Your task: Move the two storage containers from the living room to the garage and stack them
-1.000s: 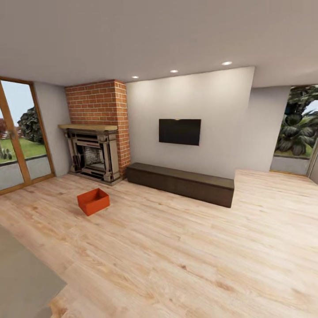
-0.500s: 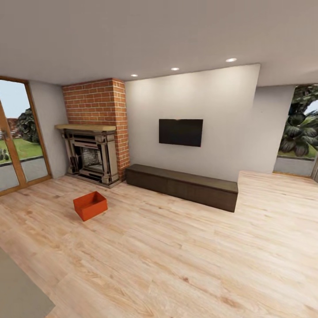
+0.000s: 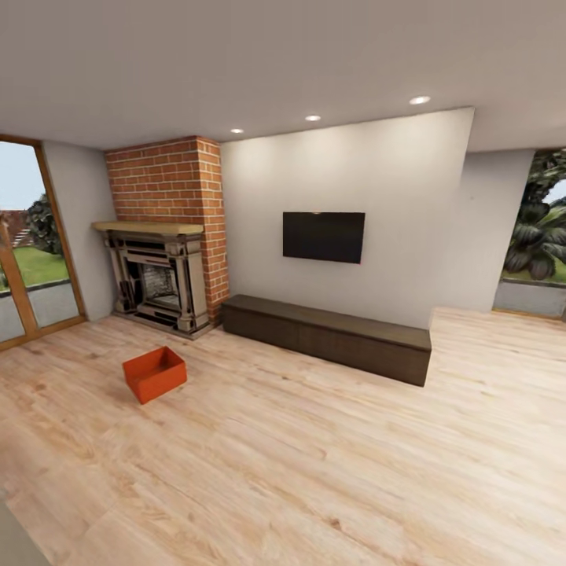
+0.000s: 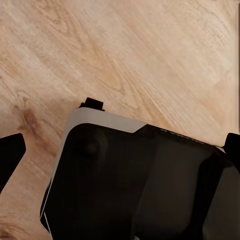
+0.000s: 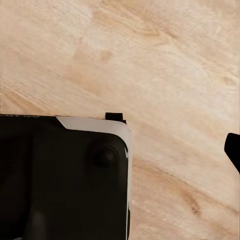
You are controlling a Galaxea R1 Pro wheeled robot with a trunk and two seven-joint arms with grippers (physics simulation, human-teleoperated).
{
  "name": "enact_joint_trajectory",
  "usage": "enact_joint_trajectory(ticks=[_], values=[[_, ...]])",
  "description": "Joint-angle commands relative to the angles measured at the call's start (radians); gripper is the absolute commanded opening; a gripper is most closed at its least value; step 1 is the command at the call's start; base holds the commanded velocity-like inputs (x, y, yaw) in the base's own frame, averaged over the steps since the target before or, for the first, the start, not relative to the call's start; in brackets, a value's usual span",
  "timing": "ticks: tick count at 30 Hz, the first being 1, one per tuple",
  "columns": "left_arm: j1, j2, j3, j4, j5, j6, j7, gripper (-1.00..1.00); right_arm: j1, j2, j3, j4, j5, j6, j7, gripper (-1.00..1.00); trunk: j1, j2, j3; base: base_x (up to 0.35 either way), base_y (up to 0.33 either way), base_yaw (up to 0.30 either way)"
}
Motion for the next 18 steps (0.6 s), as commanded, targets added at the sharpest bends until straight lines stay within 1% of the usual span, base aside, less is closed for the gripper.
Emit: enact_joint_trajectory(ticks=[1,8,18], values=[[0.000,0.000,-0.008,0.000,0.009,0.004,0.002,1.00,-0.001,0.000,0.001,0.002,0.003,-0.004,0.002,1.00,0.001,-0.001,0.000,0.324,0.000,0.000],[0.000,0.000,-0.008,0.000,0.009,0.004,0.002,1.00,-0.001,0.004,0.002,0.002,0.004,-0.004,0.003,1.00,0.001,-0.001,0.000,0.324,0.000,0.000],[0.000,0.000,-0.008,0.000,0.009,0.004,0.002,1.00,-0.001,0.003,0.002,0.002,0.004,-0.005,0.002,1.00,0.001,-0.001,0.000,0.324,0.000,0.000]])
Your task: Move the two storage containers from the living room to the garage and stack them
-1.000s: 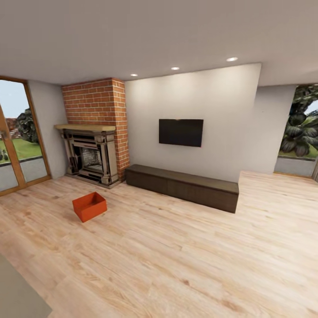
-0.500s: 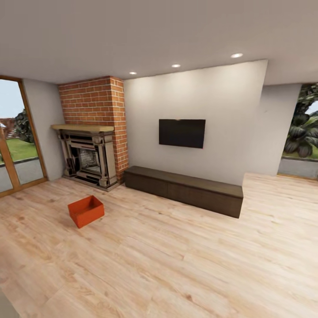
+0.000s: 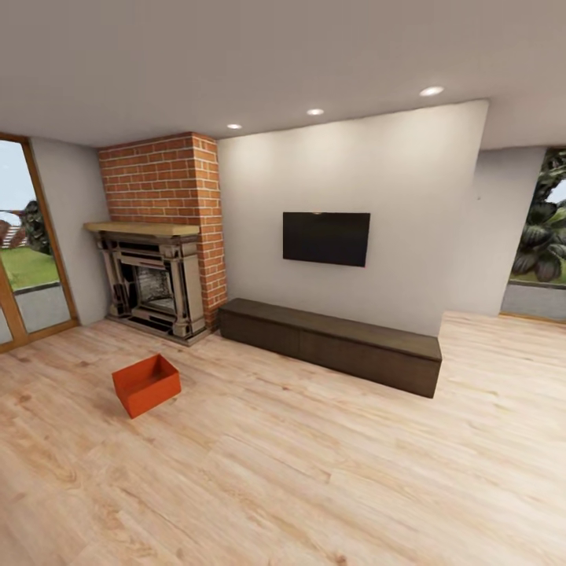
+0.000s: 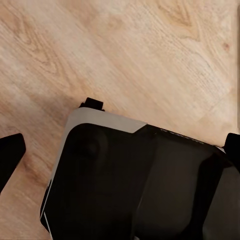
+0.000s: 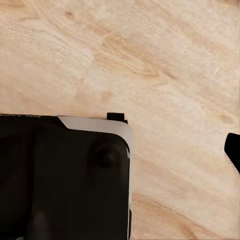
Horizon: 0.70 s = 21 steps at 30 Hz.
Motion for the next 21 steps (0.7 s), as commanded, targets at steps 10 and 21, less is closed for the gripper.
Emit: enact_joint_trajectory(ticks=[10,21], values=[[-0.001,0.000,-0.008,0.000,0.009,0.004,0.002,1.00,-0.001,-0.003,0.001,0.002,0.008,-0.005,0.003,1.00,0.001,0.000,0.000,0.324,0.000,0.012],[0.000,0.000,-0.008,0.000,0.009,0.004,0.002,1.00,-0.001,-0.005,0.001,0.002,0.009,-0.005,0.003,1.00,0.001,0.000,-0.003,0.324,0.000,0.242]])
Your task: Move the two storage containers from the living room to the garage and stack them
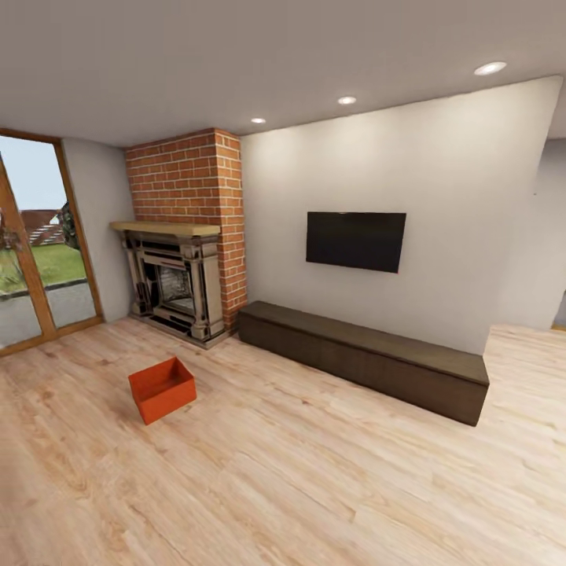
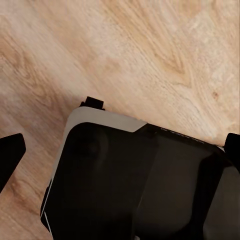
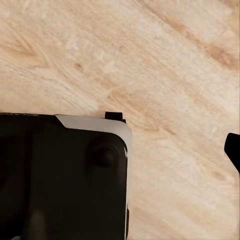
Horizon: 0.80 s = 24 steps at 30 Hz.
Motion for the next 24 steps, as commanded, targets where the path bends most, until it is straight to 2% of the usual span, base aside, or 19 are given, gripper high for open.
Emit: enact_joint_trajectory(ticks=[1,24], values=[[0.000,0.000,-0.008,0.000,0.009,0.004,0.002,1.00,0.000,0.000,0.001,0.002,0.004,-0.005,0.002,1.00,0.001,-0.001,-0.001,0.324,0.000,0.265],[-0.001,0.000,-0.008,0.000,0.009,0.004,0.002,1.00,0.000,0.000,0.001,0.002,0.003,-0.005,0.000,1.00,0.001,-0.001,-0.009,0.324,0.000,0.265]])
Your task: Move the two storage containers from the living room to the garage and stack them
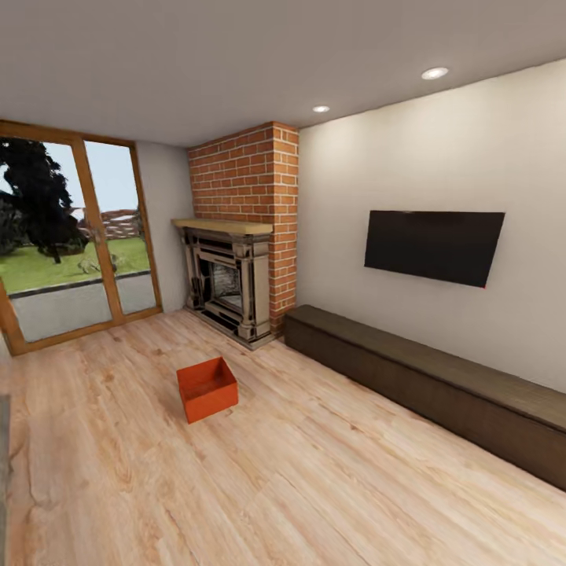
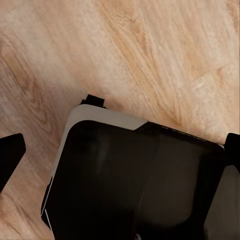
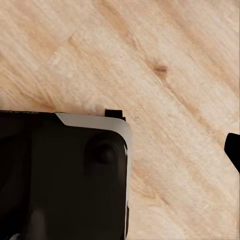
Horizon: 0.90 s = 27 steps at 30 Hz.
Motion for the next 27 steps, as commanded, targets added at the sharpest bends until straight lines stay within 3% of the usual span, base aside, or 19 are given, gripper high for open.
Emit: enact_joint_trajectory(ticks=[1,20,27], values=[[-0.001,0.000,-0.008,0.000,0.009,0.004,0.002,1.00,0.000,0.000,0.001,0.002,0.004,-0.005,0.002,1.00,0.001,-0.001,-0.001,0.324,0.000,0.265],[0.000,0.000,-0.008,0.000,0.009,0.004,0.002,1.00,0.000,0.000,0.001,0.002,0.004,-0.005,0.002,1.00,0.001,-0.001,-0.007,0.324,0.000,0.264],[0.000,0.000,-0.008,0.000,0.009,0.004,0.002,1.00,0.000,-0.001,0.000,0.002,0.001,-0.009,0.002,1.00,0.001,-0.001,-0.008,0.324,0.000,0.083]])
